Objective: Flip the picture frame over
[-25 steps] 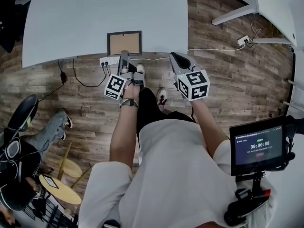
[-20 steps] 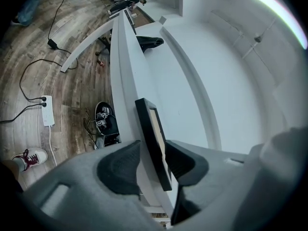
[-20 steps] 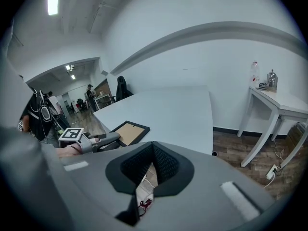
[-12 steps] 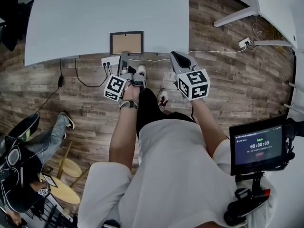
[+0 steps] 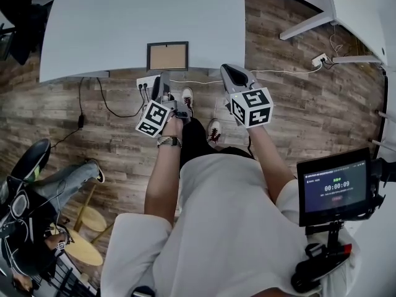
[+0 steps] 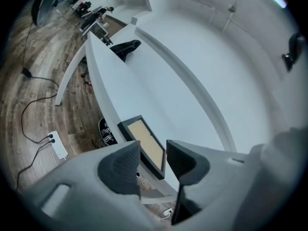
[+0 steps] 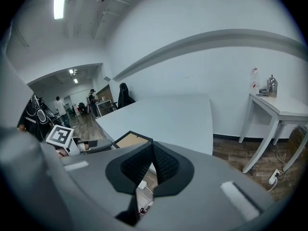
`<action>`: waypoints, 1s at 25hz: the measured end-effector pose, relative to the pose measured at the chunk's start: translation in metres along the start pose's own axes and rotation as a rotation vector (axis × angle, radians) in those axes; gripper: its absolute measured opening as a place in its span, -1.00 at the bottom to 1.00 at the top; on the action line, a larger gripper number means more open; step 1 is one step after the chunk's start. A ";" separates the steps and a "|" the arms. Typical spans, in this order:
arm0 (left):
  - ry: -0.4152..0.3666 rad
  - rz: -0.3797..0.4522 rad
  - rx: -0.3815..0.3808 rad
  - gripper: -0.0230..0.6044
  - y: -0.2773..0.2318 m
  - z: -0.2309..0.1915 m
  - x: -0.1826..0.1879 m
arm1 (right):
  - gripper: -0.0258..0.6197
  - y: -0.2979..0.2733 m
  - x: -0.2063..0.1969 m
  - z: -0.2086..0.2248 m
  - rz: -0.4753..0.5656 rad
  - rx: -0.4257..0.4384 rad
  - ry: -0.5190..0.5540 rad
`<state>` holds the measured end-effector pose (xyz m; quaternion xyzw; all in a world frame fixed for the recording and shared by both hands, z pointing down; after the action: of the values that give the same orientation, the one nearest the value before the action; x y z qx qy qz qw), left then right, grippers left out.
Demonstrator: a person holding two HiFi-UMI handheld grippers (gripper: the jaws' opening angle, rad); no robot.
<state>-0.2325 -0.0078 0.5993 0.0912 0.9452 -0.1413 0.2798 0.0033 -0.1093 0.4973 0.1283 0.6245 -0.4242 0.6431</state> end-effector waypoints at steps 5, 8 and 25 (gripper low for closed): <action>-0.209 -0.010 -0.088 -0.58 0.019 0.043 0.015 | -0.92 0.025 0.023 -0.002 0.062 -0.003 0.008; -0.335 -0.018 -0.149 -0.65 0.015 0.069 0.028 | -0.92 0.028 0.039 -0.001 0.094 -0.007 0.018; -1.033 0.051 -0.528 -0.80 0.005 0.246 0.097 | -0.92 0.043 0.155 0.012 0.330 -0.006 0.085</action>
<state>-0.1874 -0.0728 0.3471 -0.0397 0.6870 0.0799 0.7212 0.0202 -0.1518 0.3426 0.2449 0.6228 -0.3050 0.6776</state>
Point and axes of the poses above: the fingertips, and each gripper's own axes: y backward along the fingers, z to its right, x out of its top, the point moved 8 cm from there along y, backward along the fingers, and after that the axes turned 12 degrees about z, right-handed, at the moved point
